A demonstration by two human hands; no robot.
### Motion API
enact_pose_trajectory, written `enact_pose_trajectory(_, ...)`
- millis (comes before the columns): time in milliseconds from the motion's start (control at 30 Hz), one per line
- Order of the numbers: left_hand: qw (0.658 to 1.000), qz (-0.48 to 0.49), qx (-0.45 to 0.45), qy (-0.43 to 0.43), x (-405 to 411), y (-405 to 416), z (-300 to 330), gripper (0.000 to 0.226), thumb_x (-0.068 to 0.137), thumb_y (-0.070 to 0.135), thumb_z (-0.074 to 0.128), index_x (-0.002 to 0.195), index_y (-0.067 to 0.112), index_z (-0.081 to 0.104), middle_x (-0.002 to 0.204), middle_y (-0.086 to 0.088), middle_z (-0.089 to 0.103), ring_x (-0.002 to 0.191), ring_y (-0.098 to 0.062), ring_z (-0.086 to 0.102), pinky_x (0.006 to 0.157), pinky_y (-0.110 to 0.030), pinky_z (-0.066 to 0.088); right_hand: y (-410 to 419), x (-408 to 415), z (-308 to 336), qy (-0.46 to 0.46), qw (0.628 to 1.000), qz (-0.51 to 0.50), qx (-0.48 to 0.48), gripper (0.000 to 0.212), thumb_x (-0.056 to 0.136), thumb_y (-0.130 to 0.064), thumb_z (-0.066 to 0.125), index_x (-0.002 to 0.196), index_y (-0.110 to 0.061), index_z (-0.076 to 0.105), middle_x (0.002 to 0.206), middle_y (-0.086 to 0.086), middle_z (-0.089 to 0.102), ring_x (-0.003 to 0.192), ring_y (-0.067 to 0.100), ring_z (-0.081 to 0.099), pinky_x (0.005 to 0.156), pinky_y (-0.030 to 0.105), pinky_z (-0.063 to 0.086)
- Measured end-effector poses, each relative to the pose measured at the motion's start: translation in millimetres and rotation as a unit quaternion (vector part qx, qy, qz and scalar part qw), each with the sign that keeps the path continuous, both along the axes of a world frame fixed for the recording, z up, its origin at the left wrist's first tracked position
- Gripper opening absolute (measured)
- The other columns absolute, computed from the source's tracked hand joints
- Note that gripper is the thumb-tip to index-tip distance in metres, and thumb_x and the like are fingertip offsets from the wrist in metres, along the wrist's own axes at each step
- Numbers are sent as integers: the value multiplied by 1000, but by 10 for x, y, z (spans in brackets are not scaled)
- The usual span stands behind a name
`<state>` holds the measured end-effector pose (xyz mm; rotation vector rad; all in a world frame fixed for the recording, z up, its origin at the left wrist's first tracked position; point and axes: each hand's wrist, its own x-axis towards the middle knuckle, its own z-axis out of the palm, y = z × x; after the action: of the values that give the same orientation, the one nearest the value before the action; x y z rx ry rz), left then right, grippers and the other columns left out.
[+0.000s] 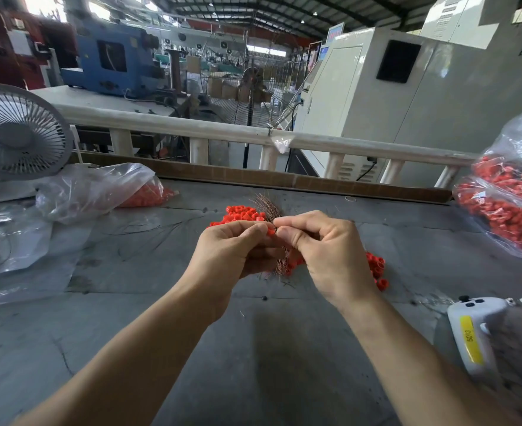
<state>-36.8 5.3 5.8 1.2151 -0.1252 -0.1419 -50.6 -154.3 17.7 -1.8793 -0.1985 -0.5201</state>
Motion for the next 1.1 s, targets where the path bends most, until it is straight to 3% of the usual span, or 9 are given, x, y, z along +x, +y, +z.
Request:
enact_pose_trajectory(67, 1000, 8, -4, 6, 16, 13, 0, 21, 101, 12, 62, 106, -5, 72, 99, -25, 75, 80, -26, 73, 78, -37, 65, -3, -3, 2, -2, 1000, 8, -4, 15, 90, -14, 79, 96, -28, 82, 92, -17, 77, 87, -2, 72, 75, 9, 52)
enact_pose_trajectory(300, 999, 32, -3, -16, 33, 21, -8, 18, 100, 14, 63, 105, 1, 73, 97, -21, 77, 82, -28, 75, 73, -35, 64, 18, 39, -7, 24, 996, 33, 85, 31, 87, -1, 78, 98, -31, 78, 83, -6, 78, 80, 8, 73, 79, 22, 59)
enact_pose_trajectory(400, 999, 39, 0, -37, 32, 33, -1, 17, 101, 14, 62, 104, 2, 74, 95, -18, 78, 82, -27, 75, 75, -37, 64, 6, 51, -7, 43, 992, 38, 110, 28, 86, -1, 79, 97, -27, 78, 86, -2, 79, 79, 13, 74, 77, 26, 60)
enact_pose_trajectory(533, 998, 34, -4, -53, 20, 51, 25, 17, 102, 13, 61, 105, 3, 74, 96, -16, 78, 81, -23, 75, 73, -33, 64, 17, 27, -9, 56, 991, 53, 110, 22, 87, -2, 78, 99, -20, 77, 87, -1, 80, 76, 10, 75, 71, 20, 59)
enact_pose_trajectory(800, 997, 31, 3, -72, 17, 51, 36, 17, 101, 14, 61, 108, 4, 73, 95, -13, 79, 81, -23, 74, 72, -32, 63, 26, 3, -8, 89, 985, 16, 146, 17, 81, -11, 84, 93, -8, 73, 74, 8, 77, 62, 14, 71, 60, 24, 60)
enact_pose_trajectory(1100, 995, 28, -26, -87, 21, 49, 29, 18, 99, 15, 62, 109, 4, 72, 97, -16, 78, 84, -23, 75, 73, -33, 63, 71, 19, -13, 39, 987, 13, 157, 13, 82, -8, 83, 86, -20, 80, 81, 3, 79, 68, 10, 72, 64, 19, 57)
